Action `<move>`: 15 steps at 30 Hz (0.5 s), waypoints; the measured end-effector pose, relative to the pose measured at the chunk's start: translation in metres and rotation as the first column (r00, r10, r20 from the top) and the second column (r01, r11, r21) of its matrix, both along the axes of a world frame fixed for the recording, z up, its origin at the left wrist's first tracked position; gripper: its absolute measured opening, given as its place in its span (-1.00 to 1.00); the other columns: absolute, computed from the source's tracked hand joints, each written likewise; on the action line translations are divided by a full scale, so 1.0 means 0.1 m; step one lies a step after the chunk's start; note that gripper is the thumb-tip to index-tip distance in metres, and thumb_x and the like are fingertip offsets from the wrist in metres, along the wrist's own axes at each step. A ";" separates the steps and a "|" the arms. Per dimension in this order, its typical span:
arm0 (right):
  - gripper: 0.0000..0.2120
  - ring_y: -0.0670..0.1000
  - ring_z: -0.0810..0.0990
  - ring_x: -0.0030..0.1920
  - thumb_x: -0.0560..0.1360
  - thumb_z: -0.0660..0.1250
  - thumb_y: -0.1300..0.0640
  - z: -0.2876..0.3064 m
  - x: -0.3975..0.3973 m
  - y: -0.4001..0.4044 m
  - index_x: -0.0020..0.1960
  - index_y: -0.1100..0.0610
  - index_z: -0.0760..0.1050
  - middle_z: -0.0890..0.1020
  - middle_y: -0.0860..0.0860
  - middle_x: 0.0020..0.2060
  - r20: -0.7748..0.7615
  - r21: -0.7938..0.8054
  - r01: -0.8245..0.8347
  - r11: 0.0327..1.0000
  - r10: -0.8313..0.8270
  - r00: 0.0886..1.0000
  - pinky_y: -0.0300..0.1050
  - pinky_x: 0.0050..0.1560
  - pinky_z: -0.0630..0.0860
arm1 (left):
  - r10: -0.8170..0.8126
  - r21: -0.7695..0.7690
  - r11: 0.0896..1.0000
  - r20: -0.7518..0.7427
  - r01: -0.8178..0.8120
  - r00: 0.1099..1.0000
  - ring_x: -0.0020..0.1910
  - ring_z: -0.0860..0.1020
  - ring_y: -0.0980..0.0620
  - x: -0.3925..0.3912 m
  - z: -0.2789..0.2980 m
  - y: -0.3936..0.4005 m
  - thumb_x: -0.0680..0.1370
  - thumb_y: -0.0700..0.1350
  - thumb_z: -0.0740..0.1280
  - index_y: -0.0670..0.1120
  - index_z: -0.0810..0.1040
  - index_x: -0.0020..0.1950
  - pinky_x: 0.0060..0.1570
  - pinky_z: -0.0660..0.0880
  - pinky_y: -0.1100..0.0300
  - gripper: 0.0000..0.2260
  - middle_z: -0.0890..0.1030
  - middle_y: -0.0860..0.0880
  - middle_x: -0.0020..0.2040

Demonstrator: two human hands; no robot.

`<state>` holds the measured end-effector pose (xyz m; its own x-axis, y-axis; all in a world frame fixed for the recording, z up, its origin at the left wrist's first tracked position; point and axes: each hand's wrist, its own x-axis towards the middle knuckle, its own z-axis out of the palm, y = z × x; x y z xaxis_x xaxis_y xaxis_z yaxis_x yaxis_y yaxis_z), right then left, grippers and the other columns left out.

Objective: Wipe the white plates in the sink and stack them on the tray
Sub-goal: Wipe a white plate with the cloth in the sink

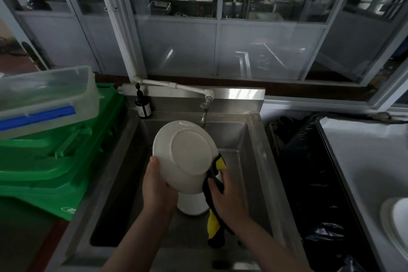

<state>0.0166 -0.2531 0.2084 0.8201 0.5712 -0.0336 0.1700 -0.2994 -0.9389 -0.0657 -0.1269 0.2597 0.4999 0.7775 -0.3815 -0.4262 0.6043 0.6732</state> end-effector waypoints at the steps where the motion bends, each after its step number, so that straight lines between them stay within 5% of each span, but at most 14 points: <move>1: -0.79 -0.13 0.54 0.07 0.62 0.26 0.09 -0.01 -0.03 0.01 0.23 0.11 0.46 0.59 0.00 0.06 0.011 0.005 -0.010 1.000 0.010 1.000 -0.19 0.00 0.43 | 0.003 0.006 1.000 -0.003 -0.003 1.000 0.21 0.54 -0.15 0.01 0.00 -0.01 0.69 0.06 0.16 0.10 0.51 0.04 0.35 0.37 -0.33 -0.84 0.61 -0.05 0.11; 7: -0.73 -0.02 0.56 0.09 0.57 0.24 -0.13 -0.05 -0.21 0.10 0.21 -0.04 0.41 0.57 -0.03 0.05 0.042 -0.007 -0.059 0.998 0.059 0.997 0.01 0.09 0.51 | 0.021 0.010 1.000 -0.060 -0.021 0.998 0.29 0.54 -0.20 0.05 -0.02 -0.02 0.65 0.12 0.21 0.10 0.57 0.15 0.33 0.39 -0.35 -0.80 0.59 -0.13 0.28; 11: -0.75 -0.27 0.49 -0.06 0.58 0.32 0.00 0.03 -0.30 0.10 0.19 0.08 0.44 0.52 -0.18 -0.08 0.165 0.005 -0.120 0.993 0.118 0.979 -0.44 -0.07 0.36 | 0.034 0.012 0.999 -0.110 -0.033 0.993 0.25 0.57 -0.19 0.08 -0.06 -0.01 0.65 0.12 0.21 0.12 0.58 0.14 0.30 0.45 -0.29 -0.80 0.60 -0.13 0.27; 15: -0.83 -0.31 0.46 -0.22 0.55 0.38 0.12 0.08 -0.36 0.09 -0.02 0.18 0.43 0.41 -0.21 -0.27 0.271 0.028 -0.158 0.987 0.145 0.952 -0.52 -0.23 0.24 | 0.016 0.026 1.000 -0.157 -0.012 0.987 0.18 0.61 -0.16 0.09 -0.02 -0.05 0.66 0.13 0.20 0.06 0.60 0.09 0.24 0.52 -0.21 -0.76 0.65 -0.13 0.17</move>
